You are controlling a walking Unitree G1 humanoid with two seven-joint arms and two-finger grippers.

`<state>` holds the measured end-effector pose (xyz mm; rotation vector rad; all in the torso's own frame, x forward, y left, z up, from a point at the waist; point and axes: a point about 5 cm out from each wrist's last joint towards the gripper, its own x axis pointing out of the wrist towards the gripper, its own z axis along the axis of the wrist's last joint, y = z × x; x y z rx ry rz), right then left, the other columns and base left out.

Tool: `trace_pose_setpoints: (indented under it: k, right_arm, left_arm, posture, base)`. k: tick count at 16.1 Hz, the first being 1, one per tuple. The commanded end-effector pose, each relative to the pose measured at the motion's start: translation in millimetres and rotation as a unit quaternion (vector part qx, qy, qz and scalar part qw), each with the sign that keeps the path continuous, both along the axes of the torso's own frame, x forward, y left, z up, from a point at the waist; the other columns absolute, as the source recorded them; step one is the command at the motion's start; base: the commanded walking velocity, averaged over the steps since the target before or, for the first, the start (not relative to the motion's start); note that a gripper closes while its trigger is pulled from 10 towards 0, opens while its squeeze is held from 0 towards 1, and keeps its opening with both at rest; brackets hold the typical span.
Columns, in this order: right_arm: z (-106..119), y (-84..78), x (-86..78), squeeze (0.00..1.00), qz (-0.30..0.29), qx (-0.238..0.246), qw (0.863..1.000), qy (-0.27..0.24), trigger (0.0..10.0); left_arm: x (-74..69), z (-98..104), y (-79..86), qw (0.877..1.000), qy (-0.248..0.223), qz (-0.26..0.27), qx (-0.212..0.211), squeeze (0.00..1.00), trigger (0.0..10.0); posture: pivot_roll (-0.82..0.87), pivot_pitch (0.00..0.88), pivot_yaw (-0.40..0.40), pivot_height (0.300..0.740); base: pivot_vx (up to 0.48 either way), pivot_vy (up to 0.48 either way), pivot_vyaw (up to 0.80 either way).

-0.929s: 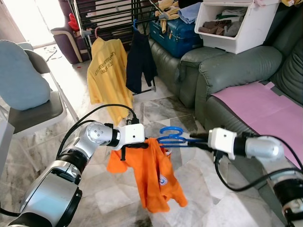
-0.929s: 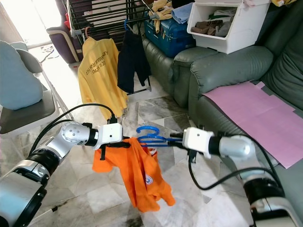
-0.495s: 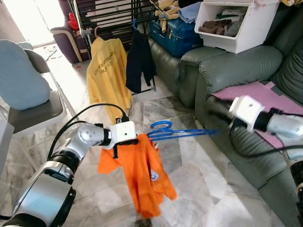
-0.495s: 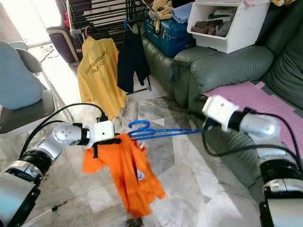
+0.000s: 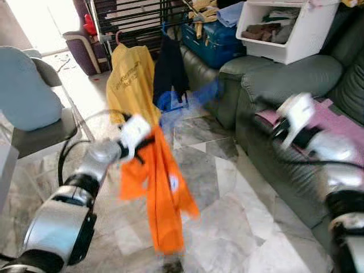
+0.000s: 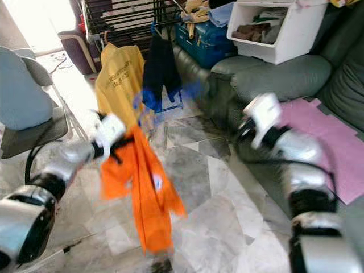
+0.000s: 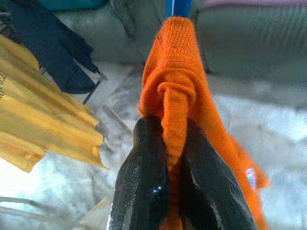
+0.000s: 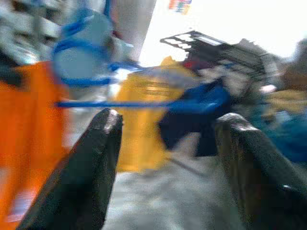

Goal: Hang hanger

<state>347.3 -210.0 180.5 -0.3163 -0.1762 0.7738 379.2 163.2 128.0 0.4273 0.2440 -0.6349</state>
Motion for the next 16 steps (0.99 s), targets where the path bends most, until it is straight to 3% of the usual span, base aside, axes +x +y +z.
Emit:
trace_pose_setpoints:
  k: [1,2,3,5,7,8,9,10,11,13,14,16]
  right_arm:
    - [3.4,8.3,-2.0,1.00,0.034,0.011,0.999,0.010,10.0]
    - [-2.8,12.9,-4.1,1.00,0.048,0.009,0.999,0.024,10.0]
    - [-14.4,16.1,-4.8,1.00,0.046,0.007,0.998,0.049,10.0]
    - [-24.9,14.9,-0.7,1.00,0.012,0.012,0.996,0.092,10.0]
    - [-30.3,18.9,3.1,1.00,-0.009,0.050,0.991,0.123,10.0]
    - [-33.0,21.6,3.0,1.00,-0.009,0.051,0.990,0.129,10.0]
    - [-35.7,24.7,2.3,0.82,-0.006,0.047,0.990,0.132,10.0]
    - [-36.7,25.9,2.0,0.82,-0.005,0.046,0.990,0.134,10.0]
    - [-36.2,31.0,1.0,0.39,0.003,0.051,0.989,0.140,10.0]
    - [-32.9,32.4,0.7,0.05,0.006,0.059,0.989,0.138,10.0]
    - [-31.9,32.1,1.1,0.00,0.005,0.062,0.989,0.136,10.0]
    - [-30.8,31.1,1.4,0.00,0.003,0.062,0.989,0.133,10.0]
  left_arm:
    - [3.4,8.4,-0.4,1.000,-0.007,0.005,-0.023,0.00,0.0]
    - [5.1,13.8,-4.5,0.999,-0.014,0.000,-0.040,0.00,0.0]
    - [5.5,23.4,-16.3,0.996,-0.020,-0.044,-0.069,0.00,0.0]
    - [2.6,40.8,-33.2,0.987,-0.057,-0.127,-0.080,0.00,0.0]
    - [-5.6,63.2,-55.6,0.963,-0.111,-0.231,-0.078,0.00,0.0]
    - [-8.0,67.2,-60.3,0.957,-0.122,-0.255,-0.073,0.00,0.0]
    - [-11.1,71.0,-64.3,0.948,-0.130,-0.279,-0.075,0.00,0.0]
    - [-12.4,72.7,-65.9,0.945,-0.134,-0.289,-0.075,0.00,0.0]
    - [-16.9,76.6,-69.4,0.934,-0.150,-0.318,-0.063,0.00,0.0]
    - [-18.9,71.5,-68.0,0.932,-0.159,-0.325,-0.025,0.00,0.0]
    - [-20.0,68.1,-67.3,0.930,-0.158,-0.330,-0.012,0.00,0.0]
    - [-22.5,65.7,-68.1,0.925,-0.161,-0.343,-0.001,0.00,0.0]
  posture:
    - [-0.16,0.000,0.098,0.740]
    - [-0.16,0.000,0.099,0.740]
    - [-0.16,0.000,0.101,0.740]
    - [-0.16,0.000,0.100,0.740]
    - [-0.15,0.000,0.099,0.740]
    - [-0.15,0.000,0.099,0.740]
    - [-0.15,0.000,0.101,0.740]
    - [-0.15,0.000,0.101,0.740]
    - [-0.16,0.000,0.102,0.740]
    - [-0.16,0.000,0.104,0.740]
    - [-0.16,0.000,0.105,0.740]
    - [-0.16,0.000,0.104,0.740]
  base:
    - [0.000,0.000,0.00]
    - [0.000,0.000,0.00]
    - [0.000,0.000,0.00]
    - [0.000,0.000,0.00]
    - [0.000,0.000,0.00]
    - [0.000,0.000,0.00]
    - [0.000,0.000,0.00]
    - [0.000,0.000,0.00]
    - [0.000,0.000,0.00]
    - [0.000,0.000,0.00]
    - [0.000,0.000,0.00]
    - [0.000,0.000,0.00]
